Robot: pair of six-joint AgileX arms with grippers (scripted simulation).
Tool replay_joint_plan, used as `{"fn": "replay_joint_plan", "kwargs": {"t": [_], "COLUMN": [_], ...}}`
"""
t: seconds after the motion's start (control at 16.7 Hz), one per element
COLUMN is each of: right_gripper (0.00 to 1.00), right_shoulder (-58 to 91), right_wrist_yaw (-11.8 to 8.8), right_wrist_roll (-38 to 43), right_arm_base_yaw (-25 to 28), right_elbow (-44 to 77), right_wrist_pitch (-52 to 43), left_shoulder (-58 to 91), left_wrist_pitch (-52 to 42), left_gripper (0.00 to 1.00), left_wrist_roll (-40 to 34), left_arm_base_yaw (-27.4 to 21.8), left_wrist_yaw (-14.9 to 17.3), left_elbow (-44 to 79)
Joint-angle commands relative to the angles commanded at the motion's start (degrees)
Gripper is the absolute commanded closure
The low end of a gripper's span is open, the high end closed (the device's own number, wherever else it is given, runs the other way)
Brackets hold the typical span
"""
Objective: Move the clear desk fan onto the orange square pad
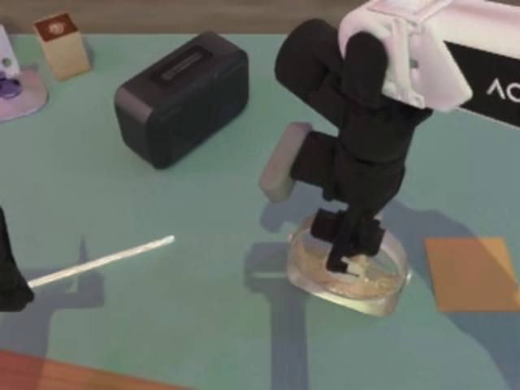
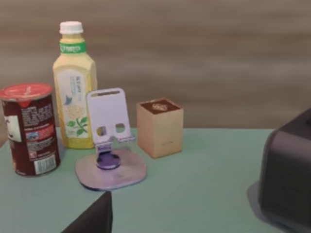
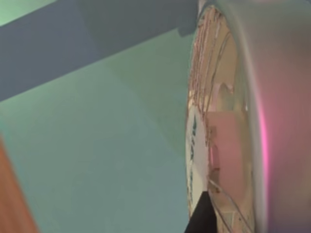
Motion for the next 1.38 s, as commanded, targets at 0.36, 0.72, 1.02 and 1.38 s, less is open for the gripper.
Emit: {"fn": "replay_joint_plan", "kwargs": {"t": [0.36,0.72,1.02,1.38], "right_gripper": [1.0,1.0,1.0,1.0], "right_shoulder": [0.1,0.2,-0.1,-5.5], "right_wrist_yaw": [0.0,0.0,0.0,0.1], "right_wrist_roll": [0.2,-0.1,-0.7,-15.9], "right_arm_base_yaw": [-0.1,0.3,-0.2,-7.8], "right_elbow": [4.2,11.7,11.1,4.0], "right_wrist_pitch": [-4.0,-11.5,-11.3,-10.2], "left_shoulder": [0.0,0.0,0.0,0.0], "left_wrist_pitch": [0.0,0.0,0.0,0.0], "left_gripper": [0.0,0.0,0.0,0.0], "left_wrist_roll": [0.0,0.0,0.0,0.0], "left_arm_base_yaw": [0.0,0.0,0.0,0.0], "left_wrist_yaw": [0.0,0.0,0.0,0.0], "left_elbow": [0.0,0.0,0.0,0.0]}}
